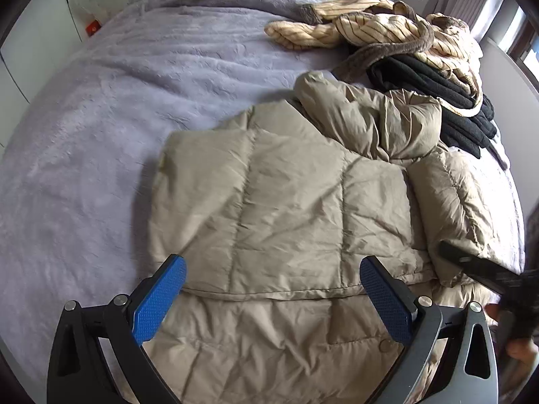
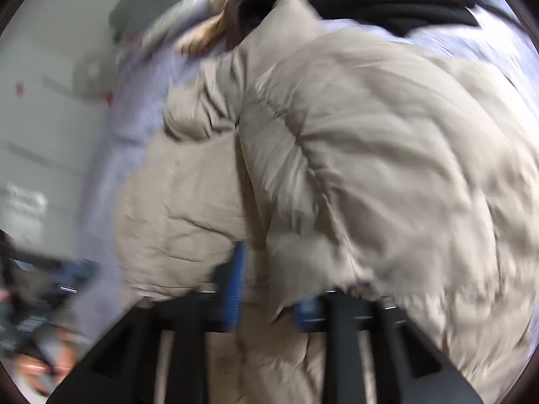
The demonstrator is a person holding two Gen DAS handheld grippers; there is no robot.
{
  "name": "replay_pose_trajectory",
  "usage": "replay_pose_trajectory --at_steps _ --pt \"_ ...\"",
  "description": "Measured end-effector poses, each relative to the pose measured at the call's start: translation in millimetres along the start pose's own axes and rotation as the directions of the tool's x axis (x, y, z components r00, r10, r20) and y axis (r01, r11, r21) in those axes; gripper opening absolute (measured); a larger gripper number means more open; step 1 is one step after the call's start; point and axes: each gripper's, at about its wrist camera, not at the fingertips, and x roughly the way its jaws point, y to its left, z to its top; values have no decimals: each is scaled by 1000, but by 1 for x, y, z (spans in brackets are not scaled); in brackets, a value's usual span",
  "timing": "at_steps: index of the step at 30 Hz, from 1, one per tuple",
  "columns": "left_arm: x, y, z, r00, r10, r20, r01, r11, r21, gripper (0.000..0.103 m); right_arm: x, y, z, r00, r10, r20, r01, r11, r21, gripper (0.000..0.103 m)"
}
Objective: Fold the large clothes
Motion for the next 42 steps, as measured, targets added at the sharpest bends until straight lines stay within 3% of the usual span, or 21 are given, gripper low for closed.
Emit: replay_pose_trajectory --at_steps 4,5,6,7,8,10,13,16,19,22,25,29,32,33,34,35,36,37,38,39,42 --pt "8 -2 2 1000 -28 -5 28 1000 0 103 -27 -36 -3 995 37 96 -55 978 201 57" --pt "8 -2 3 999 -43 -2 43 999 -1 103 -30 -45 0 993 40 112 -66 968 243 54" --pt "8 -1 5 998 -56 0 56 998 -4 101 -34 -55 2 990 36 136 -74 955 289 46" --pt "6 1 6 998 -69 4 69 998 -7 93 -37 -56 5 988 29 149 -74 950 304 21" --pt "6 3 8 997 -77 2 77 997 -8 90 -39 -56 10 986 20 163 -70 951 303 10" --pt "4 8 10 995 -95 -2 95 995 -16 86 -44 -36 18 982 -1 190 -39 977 211 8" --pt "-3 20 12 988 -155 14 155 987 -41 86 -38 29 16 985 -12 172 26 996 -82 8" --pt "-9 33 14 975 -219 32 220 972 -78 86 -10 78 -3 996 -28 85 54 946 -320 8" --pt "-9 42 14 966 -255 41 258 959 -120 86 37 108 -22 994 -106 -27 82 887 -454 11" --pt "-5 45 13 950 -310 28 311 939 -148 86 52 102 -42 981 -168 -101 99 870 -483 31" --pt "3 40 10 932 -364 -1 359 921 -150 86 26 62 -46 982 -151 -114 95 914 -394 63" --pt "36 23 10 912 -400 -90 384 910 -155 86 -22 -15 -33 988 -130 -89 118 984 -133 64" --pt "58 7 14 906 -404 -127 384 910 -157 86 -52 -86 -17 993 -107 -46 112 983 145 64" --pt "61 3 16 904 -410 -123 390 907 -159 77 -60 -107 -13 995 -97 -23 99 968 231 64" --pt "62 0 18 900 -421 -115 402 902 -158 41 -68 -129 -13 997 -77 10 70 947 312 64" --pt "66 -7 20 890 -436 -132 416 896 -154 23 -73 -145 -13 997 -68 39 49 926 374 64" --pt "66 -9 21 891 -432 -140 411 899 -154 14 -77 -159 -11 996 -65 63 32 905 425 63" --pt "64 -11 20 895 -426 -132 407 901 -151 14 -79 -172 -9 995 -51 86 6 886 464 54" --pt "57 -13 17 900 -421 -110 407 904 -131 13 -80 -179 -6 994 -35 101 -18 876 482 17" --pt "53 -13 13 905 -413 -101 401 908 -117 13 -78 -183 -1 994 -33 103 -21 874 486 5" --pt "55 -9 -4 918 -377 -119 368 925 -96 13 -74 -184 13 992 -93 88 48 909 414 5"
